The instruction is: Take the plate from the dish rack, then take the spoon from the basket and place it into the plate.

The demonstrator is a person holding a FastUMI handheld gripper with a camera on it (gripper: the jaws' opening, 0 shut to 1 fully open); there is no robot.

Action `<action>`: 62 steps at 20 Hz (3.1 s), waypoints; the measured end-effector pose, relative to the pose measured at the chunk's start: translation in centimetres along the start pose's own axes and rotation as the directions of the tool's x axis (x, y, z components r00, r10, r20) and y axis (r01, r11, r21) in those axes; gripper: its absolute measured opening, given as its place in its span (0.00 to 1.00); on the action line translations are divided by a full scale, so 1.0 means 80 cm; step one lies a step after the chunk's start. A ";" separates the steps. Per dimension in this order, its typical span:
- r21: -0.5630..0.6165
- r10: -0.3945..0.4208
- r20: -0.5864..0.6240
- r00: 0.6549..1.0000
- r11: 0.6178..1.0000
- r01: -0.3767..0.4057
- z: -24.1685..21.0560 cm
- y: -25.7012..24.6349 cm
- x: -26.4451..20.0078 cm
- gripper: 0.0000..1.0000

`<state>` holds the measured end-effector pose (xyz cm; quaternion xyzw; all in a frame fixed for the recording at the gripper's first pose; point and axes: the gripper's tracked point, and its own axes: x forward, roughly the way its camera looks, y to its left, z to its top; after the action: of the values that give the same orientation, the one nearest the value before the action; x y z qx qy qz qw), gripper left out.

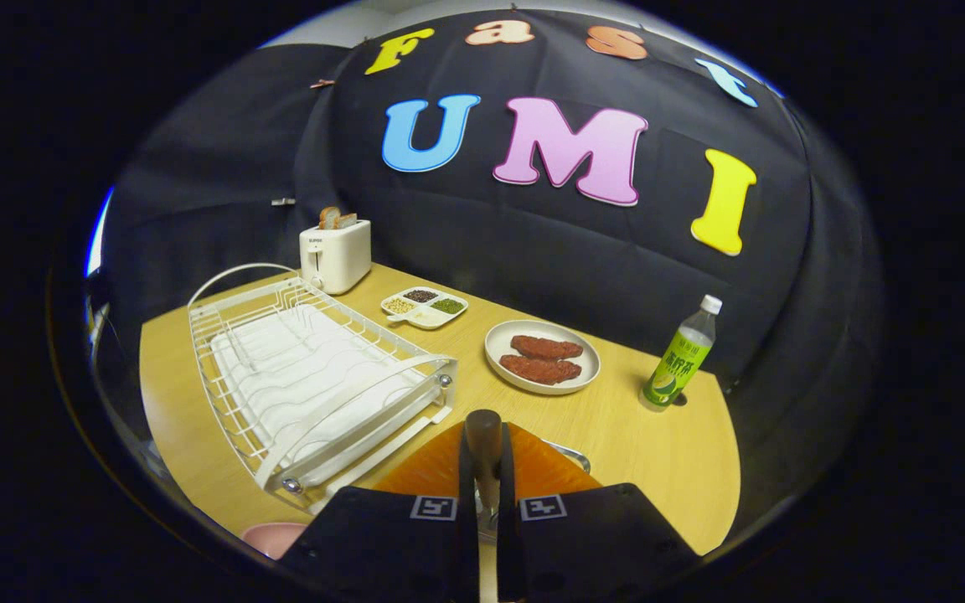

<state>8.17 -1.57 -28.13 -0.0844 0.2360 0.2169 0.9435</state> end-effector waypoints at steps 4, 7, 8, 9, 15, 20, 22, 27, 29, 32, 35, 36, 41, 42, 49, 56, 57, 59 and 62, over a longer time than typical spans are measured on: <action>0.149 -0.028 -0.018 0.999 0.988 0.031 0.013 -0.032 -0.003 0.11; 0.223 -0.046 0.009 0.999 0.974 0.043 0.040 -0.056 -0.022 0.11; 0.244 -0.048 0.015 0.999 0.969 0.043 0.050 -0.062 -0.030 0.11; 0.265 -0.050 0.021 0.999 0.963 0.042 0.059 -0.069 -0.039 0.11; 0.314 -0.021 0.104 0.994 0.949 -0.013 0.122 -0.071 -0.112 0.11; 0.270 -0.076 0.067 0.995 0.961 0.056 0.105 -0.048 -0.156 0.11; 0.276 -0.121 0.015 0.993 0.955 0.112 0.074 -0.036 -0.167 0.11; 0.301 -0.254 -0.133 0.958 0.911 0.283 -0.019 -0.007 -0.176 0.11; 0.297 -0.284 -0.181 0.942 0.897 0.328 -0.051 0.007 -0.173 0.11; 0.258 -0.326 -0.227 0.918 0.889 0.379 -0.085 0.022 -0.164 0.11; 0.194 -0.371 -0.213 0.904 0.891 0.411 -0.088 0.031 -0.159 0.12; 0.164 -0.385 -0.207 0.899 0.893 0.420 -0.087 0.034 -0.158 0.11; 0.043 -0.395 -0.194 0.898 0.911 0.410 -0.090 0.060 -0.147 0.12; 0.029 -0.402 -0.202 0.893 0.909 0.416 -0.092 0.062 -0.145 0.14; 0.226 -0.317 -0.270 0.909 0.897 0.380 -0.083 0.097 -0.135 0.30; 0.405 -0.334 -0.191 0.923 0.830 0.384 -0.020 0.089 -0.150 0.99; 0.413 -0.349 -0.166 0.922 0.825 0.387 -0.006 0.084 -0.155 0.99; 0.408 -0.383 -0.108 0.917 0.824 0.392 0.026 0.072 -0.166 0.99; 0.381 -0.426 -0.005 0.905 0.836 0.395 0.083 0.056 -0.187 0.99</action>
<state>-3.06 -1.36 -15.38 0.0567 0.2113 -0.0362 0.9751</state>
